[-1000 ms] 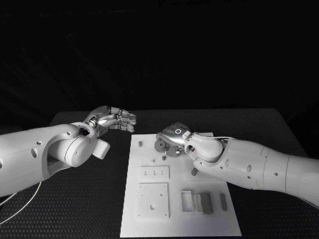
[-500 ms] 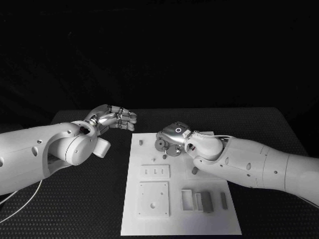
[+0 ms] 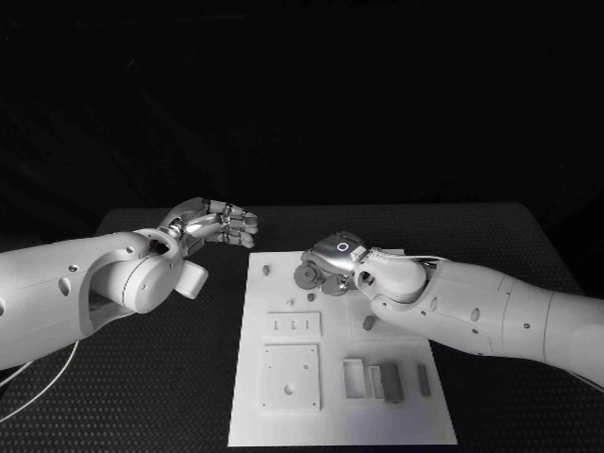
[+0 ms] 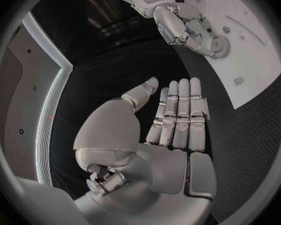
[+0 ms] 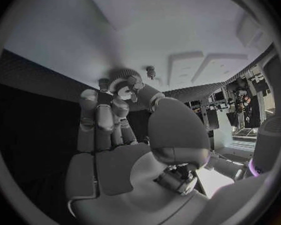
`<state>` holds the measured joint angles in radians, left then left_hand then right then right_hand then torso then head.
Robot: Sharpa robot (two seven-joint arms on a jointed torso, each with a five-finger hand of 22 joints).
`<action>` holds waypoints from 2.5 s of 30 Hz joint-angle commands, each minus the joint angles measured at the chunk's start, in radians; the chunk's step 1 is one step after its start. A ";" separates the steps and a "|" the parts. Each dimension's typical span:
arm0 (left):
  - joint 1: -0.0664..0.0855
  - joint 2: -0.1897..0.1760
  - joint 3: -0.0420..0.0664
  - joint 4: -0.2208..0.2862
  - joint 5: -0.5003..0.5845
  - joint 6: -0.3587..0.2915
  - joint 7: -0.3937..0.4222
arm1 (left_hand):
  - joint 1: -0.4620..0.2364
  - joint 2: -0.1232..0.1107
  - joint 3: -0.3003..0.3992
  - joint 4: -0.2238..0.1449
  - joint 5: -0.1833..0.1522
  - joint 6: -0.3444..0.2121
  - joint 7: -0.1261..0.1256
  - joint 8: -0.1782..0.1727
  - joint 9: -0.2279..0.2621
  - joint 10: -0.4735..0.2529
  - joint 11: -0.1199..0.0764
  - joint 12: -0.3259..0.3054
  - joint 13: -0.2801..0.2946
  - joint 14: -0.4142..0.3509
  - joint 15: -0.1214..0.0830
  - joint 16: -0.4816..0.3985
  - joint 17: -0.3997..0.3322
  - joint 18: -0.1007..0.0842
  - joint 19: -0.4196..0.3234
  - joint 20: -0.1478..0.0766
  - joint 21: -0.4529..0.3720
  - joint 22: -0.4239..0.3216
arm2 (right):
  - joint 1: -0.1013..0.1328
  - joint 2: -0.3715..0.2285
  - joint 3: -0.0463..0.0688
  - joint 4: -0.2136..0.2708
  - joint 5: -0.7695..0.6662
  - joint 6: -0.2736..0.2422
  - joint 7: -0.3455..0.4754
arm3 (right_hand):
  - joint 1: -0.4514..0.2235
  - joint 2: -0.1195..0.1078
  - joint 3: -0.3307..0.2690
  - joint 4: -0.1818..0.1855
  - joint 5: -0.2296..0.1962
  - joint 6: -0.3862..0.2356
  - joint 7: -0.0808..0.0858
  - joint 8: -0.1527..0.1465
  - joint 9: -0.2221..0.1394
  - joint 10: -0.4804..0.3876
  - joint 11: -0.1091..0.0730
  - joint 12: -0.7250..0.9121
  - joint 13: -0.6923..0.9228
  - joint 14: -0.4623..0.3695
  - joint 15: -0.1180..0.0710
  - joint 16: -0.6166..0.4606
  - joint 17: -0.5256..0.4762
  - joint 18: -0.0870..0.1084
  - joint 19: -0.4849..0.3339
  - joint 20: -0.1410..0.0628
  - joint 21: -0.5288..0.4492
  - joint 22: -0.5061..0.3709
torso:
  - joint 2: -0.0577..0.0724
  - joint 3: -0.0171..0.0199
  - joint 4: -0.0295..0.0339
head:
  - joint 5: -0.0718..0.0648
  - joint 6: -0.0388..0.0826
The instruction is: Assemble the parts on the task board
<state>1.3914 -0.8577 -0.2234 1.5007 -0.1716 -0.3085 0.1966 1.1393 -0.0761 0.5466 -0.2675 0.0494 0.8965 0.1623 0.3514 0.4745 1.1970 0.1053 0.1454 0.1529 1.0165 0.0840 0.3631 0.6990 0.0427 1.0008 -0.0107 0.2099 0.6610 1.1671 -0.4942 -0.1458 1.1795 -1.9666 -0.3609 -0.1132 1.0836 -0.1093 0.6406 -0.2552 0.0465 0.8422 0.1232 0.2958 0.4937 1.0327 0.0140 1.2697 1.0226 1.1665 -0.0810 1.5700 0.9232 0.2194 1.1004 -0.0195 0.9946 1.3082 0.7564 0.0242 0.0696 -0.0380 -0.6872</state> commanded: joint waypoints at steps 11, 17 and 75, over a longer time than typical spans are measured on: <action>0.002 0.000 0.001 0.002 -0.003 0.008 0.009 | -0.005 -0.002 0.004 -0.004 0.001 -0.006 0.001 -0.007 0.002 0.004 0.004 -0.005 0.002 -0.004 0.004 -0.006 0.002 -0.001 -0.007 -0.001 -0.005 0.002 | -0.006 -0.001 -0.003 0.000 0.015 0.011 0.005 | -0.002 -0.008 -0.004 0.005 0.003 0.072 0.015 -0.013 -0.010 -0.027 0.013 -0.004 -0.003 -0.016 0.003 -0.004 -0.020 0.042 -0.007 0.000 -0.007 0.013 | 0.000 0.0000 -0.0002 | 0.000 0.000; 0.002 0.000 0.001 0.001 -0.003 0.008 0.009 | -0.005 -0.003 0.004 -0.004 0.001 -0.006 0.001 -0.007 0.002 0.004 0.004 -0.006 0.002 -0.004 0.004 -0.007 0.003 -0.001 -0.008 -0.001 -0.005 0.002 | -0.006 -0.003 -0.003 0.002 0.027 -0.012 0.004 | -0.002 -0.039 -0.001 0.022 0.004 -0.004 0.027 -0.054 -0.030 -0.038 0.025 -0.007 -0.006 -0.027 0.015 -0.005 -0.029 0.042 -0.008 0.003 -0.011 0.013 | 0.000 0.0000 0.0006 | -0.002 0.003; 0.004 -0.003 0.000 -0.038 -0.008 -0.002 0.019 | -0.003 -0.010 0.004 -0.006 0.001 -0.014 0.004 -0.013 0.004 0.020 -0.002 -0.005 0.011 -0.008 0.005 -0.020 0.013 -0.003 -0.013 0.000 -0.011 0.008 | 0.044 -0.292 0.034 0.173 0.670 -0.102 0.351 | 0.043 -0.029 -0.025 -0.019 0.004 -0.009 0.051 -0.037 -0.029 -0.067 0.049 -0.003 -0.018 -0.063 0.038 -0.006 -0.054 0.042 -0.030 0.018 -0.017 0.010 | -0.006 0.0044 -0.0217 | -0.019 0.032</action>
<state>1.3936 -0.8646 -0.2241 1.4644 -0.1752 -0.3095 0.1979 1.1392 -0.0761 0.5489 -0.2698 0.0494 0.8895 0.1693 0.3423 0.4779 1.2205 0.0999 0.1416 0.1626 1.0128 0.0877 0.3483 0.7108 0.0378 0.9933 -0.0110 0.2059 0.6678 1.2110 -0.7774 -0.1118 1.3401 -1.3986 -0.5432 0.1504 1.1293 -0.1374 0.6154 -0.2800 0.0464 0.7936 0.1325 0.2536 0.4658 0.9969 0.0292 1.2658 1.0054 1.1040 -0.0509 1.5662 0.8702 0.2309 1.0687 -0.0056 0.9818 1.3082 0.7532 0.0267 0.0573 -0.0545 -0.6606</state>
